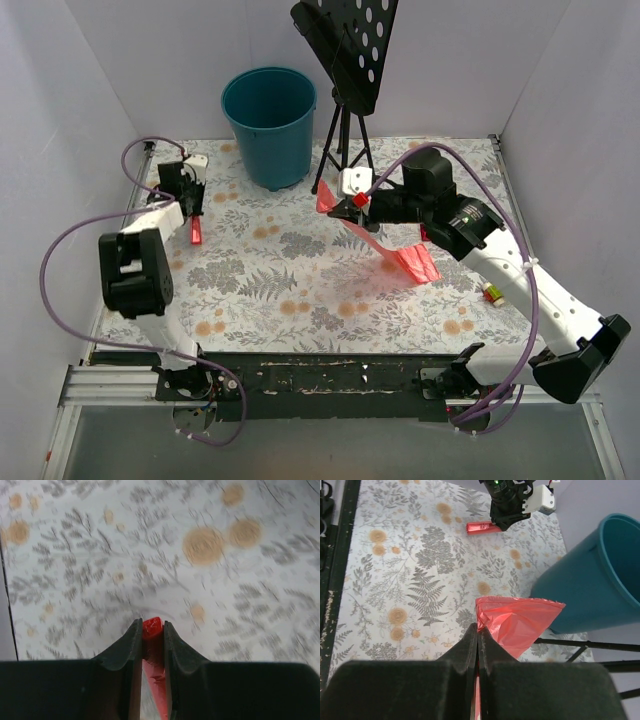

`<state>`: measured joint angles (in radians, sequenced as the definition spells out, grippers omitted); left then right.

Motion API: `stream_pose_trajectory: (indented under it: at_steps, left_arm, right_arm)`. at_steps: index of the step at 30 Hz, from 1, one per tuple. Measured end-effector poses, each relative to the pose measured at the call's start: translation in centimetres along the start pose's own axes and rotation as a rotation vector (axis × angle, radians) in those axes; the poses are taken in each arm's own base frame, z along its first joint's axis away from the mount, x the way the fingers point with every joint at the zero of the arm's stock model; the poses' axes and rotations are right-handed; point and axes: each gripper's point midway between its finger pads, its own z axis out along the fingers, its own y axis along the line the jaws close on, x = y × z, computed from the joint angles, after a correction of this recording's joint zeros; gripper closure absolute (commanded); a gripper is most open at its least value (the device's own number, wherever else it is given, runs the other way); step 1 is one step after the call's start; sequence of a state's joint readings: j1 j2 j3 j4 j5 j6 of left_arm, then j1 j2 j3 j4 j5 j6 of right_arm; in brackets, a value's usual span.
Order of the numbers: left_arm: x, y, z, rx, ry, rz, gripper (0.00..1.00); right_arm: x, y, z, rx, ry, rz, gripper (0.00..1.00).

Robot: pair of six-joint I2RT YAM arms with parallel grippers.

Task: Put the trash bags into the trash bin
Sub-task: Place the trash bag at the center of the board.

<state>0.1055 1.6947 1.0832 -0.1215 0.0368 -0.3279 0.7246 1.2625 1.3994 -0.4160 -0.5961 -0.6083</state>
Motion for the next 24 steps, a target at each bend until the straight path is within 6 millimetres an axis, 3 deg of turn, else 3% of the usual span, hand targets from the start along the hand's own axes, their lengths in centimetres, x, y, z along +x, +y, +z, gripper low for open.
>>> stream_pose_trajectory:
  at_steps: [7,11,14,18,19,24]
  left_arm:
    - [-3.1,5.6,10.6,-0.066,-0.003,0.036,1.00]
    - [-2.7,8.7,13.4,-0.123,0.016,0.102,1.00]
    - [-2.3,10.2,13.9,-0.153,0.024,0.181,0.99]
    - [-2.1,11.1,14.0,-0.177,0.040,0.268,0.55]
    - [-2.0,11.2,14.2,-0.179,0.044,0.278,0.47]
    - [-2.7,11.6,13.9,-0.201,0.041,0.232,0.30]
  right_arm:
    - [-1.8,-2.3,-1.3,0.104,0.014,-0.033,0.99]
    - [-3.3,-2.9,-2.2,0.130,0.005,-0.050,0.99]
    - [-3.7,-3.3,-2.6,0.147,0.005,-0.056,0.99]
    - [-3.4,-3.4,-2.6,0.154,0.020,-0.049,0.99]
    - [-3.3,-3.4,-2.6,0.155,0.023,-0.048,0.99]
    - [-4.1,-4.1,-2.4,0.157,0.019,-0.045,0.99]
